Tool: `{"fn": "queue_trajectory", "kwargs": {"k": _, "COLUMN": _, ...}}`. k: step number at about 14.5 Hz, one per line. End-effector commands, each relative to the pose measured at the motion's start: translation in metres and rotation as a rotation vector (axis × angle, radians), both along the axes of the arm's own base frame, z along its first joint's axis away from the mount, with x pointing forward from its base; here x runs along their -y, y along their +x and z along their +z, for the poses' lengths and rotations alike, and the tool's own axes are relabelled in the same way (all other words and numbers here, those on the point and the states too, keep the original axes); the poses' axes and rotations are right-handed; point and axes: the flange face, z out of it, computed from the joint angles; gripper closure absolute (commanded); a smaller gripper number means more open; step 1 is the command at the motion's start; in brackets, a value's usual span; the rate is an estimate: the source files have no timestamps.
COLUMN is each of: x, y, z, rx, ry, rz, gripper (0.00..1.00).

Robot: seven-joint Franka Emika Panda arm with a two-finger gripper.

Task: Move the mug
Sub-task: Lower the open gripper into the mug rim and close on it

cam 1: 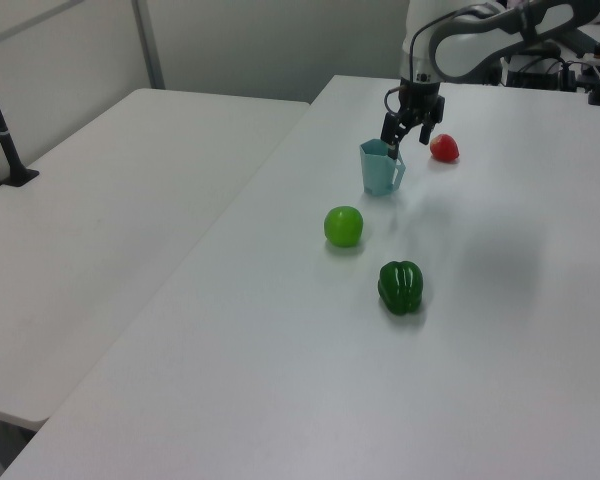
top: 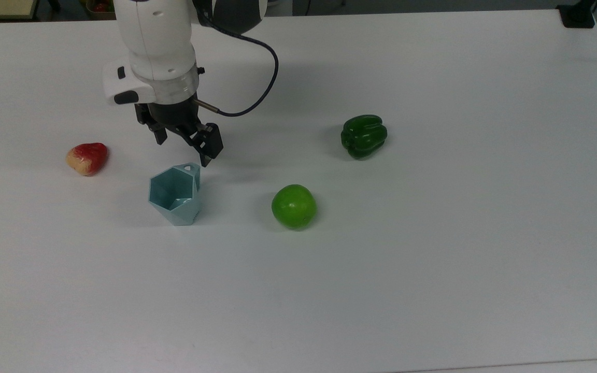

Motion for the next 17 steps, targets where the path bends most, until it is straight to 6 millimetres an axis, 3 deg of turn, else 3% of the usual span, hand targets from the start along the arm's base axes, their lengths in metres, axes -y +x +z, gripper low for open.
{"fn": "queue_trajectory", "kwargs": {"k": 1, "x": -0.002, "y": 0.003, "z": -0.013, "rx": 0.013, "ry": -0.006, "rz": -0.003, "gripper": 0.0}}
{"fn": "queue_trajectory", "kwargs": {"k": 3, "x": -0.01, "y": 0.007, "z": -0.026, "rx": 0.021, "ry": -0.007, "rz": 0.002, "gripper": 0.0}}
{"fn": "queue_trajectory", "kwargs": {"k": 7, "x": -0.012, "y": 0.011, "z": -0.033, "rx": 0.04, "ry": -0.005, "rz": -0.019, "gripper": 0.01}}
{"fn": "queue_trajectory", "kwargs": {"k": 9, "x": -0.012, "y": 0.013, "z": -0.038, "rx": 0.051, "ry": -0.006, "rz": -0.024, "gripper": 0.14}}
{"fn": "queue_trajectory", "kwargs": {"k": 17, "x": -0.015, "y": 0.011, "z": -0.049, "rx": 0.03, "ry": -0.02, "rz": -0.006, "gripper": 0.39}}
